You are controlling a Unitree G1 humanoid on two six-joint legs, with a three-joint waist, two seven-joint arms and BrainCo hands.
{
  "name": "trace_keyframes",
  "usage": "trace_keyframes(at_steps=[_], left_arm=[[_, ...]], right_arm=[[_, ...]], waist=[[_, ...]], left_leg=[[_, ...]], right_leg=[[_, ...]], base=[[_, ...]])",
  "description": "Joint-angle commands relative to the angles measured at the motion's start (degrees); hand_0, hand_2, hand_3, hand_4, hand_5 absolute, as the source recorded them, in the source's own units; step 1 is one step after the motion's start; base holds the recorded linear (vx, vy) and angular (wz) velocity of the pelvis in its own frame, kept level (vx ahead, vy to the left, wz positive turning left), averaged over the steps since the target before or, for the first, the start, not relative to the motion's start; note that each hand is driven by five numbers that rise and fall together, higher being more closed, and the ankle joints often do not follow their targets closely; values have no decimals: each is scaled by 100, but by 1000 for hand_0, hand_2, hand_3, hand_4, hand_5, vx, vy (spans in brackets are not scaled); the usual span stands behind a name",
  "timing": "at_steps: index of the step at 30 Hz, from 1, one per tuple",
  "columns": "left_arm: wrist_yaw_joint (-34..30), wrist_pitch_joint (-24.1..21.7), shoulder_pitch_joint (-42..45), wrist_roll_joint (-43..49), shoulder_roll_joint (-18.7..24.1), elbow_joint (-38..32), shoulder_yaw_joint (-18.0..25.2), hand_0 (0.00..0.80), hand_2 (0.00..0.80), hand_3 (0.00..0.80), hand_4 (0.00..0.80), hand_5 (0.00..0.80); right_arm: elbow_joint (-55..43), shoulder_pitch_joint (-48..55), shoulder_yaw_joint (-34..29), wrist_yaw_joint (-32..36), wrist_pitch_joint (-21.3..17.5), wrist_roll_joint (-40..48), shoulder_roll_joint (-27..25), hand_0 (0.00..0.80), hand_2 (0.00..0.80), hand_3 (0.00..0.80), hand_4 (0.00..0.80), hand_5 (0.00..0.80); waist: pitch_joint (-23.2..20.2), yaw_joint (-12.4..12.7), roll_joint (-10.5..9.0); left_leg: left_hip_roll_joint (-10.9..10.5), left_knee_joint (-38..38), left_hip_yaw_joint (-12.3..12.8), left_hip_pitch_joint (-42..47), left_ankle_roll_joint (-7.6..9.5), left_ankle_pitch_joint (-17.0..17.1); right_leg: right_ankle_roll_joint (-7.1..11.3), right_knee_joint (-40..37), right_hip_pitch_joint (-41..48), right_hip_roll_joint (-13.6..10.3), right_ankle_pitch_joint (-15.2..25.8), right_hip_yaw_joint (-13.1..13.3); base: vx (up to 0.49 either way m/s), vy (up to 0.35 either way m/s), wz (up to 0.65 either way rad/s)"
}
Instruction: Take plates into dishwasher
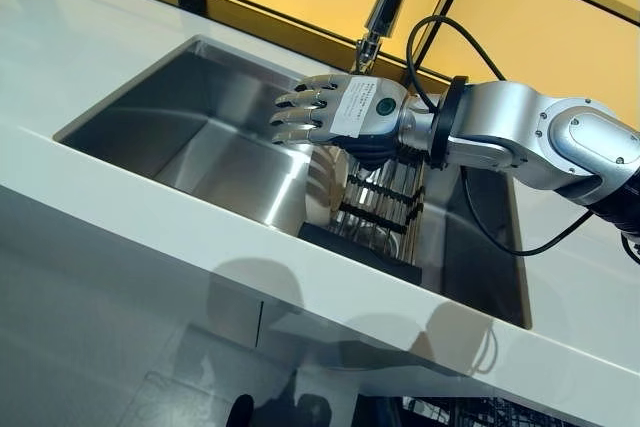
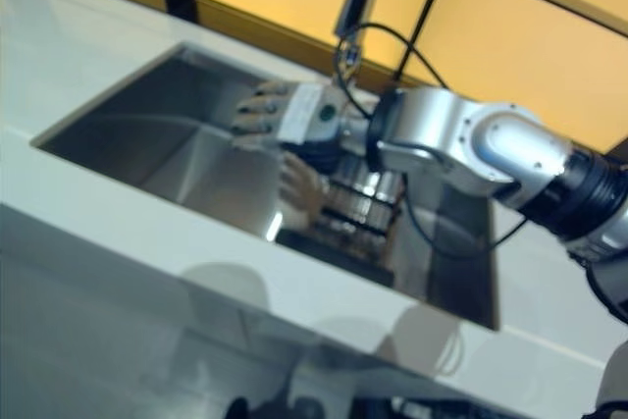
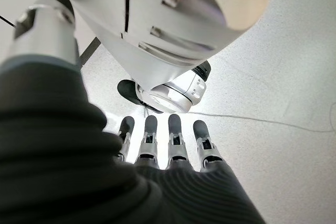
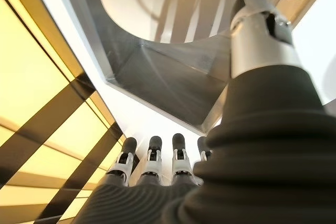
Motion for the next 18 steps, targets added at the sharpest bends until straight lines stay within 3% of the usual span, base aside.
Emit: trace_keyframes(at_steps=[1,18], left_arm=[[-19,-22,-96,-72,44,44,-135,0,0,0,0,0],[-72,-141,-162,-268,22,38,-169,0,0,0,0,0]], right_arm=[[162,-715,319,-71,360,-44,-112,0,0,0,0,0],[308,-736,423,130,283,-288,-19,0,0,0,0,0]], waist=[[102,128,-104],[270,117,-50]], left_leg=[[-4,-48,266,51,-65,-162],[-8,-48,271,-98,-83,-114]], right_leg=[[441,-13,-34,-181,306,-32],[427,-13,-167,-217,323,-43]], base=[[-11,7,3],[0,0,0]])
